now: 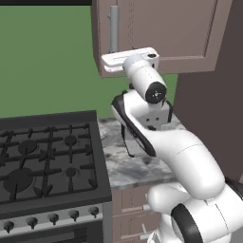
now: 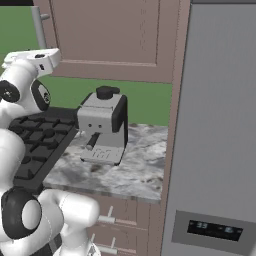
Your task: Get the candle and the liquor from the cabinet and move them to the dining counter.
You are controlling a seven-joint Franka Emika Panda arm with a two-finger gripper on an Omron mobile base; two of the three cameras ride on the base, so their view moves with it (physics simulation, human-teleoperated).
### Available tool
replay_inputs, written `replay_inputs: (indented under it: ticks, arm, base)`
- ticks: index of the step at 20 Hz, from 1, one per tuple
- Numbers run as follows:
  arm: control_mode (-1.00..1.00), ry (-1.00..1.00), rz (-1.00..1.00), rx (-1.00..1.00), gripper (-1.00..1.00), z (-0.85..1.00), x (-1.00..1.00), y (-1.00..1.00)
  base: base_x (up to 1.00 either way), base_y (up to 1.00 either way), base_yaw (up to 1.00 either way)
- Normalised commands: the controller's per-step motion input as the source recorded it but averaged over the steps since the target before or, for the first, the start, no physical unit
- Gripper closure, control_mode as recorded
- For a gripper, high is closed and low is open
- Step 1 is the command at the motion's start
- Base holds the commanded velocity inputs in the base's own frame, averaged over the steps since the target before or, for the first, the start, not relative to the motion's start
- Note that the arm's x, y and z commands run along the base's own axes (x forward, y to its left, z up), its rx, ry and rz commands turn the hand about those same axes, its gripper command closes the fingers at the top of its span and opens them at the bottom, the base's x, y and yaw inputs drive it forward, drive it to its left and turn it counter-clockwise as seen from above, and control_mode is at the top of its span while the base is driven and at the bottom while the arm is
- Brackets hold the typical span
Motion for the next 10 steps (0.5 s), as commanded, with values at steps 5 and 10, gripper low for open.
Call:
replay_inputs:
  ticks: [5, 10]
  arm:
    - [-1.00, 0.00, 0.00, 0.00, -1.00, 0.00, 0.21, 0.05]
    - [-1.00, 0.00, 0.00, 0.00, -1.00, 0.00, 0.16, 0.07]
  base:
    - [0.00, 0.00, 0.00]
    - [0.00, 0.00, 0.00]
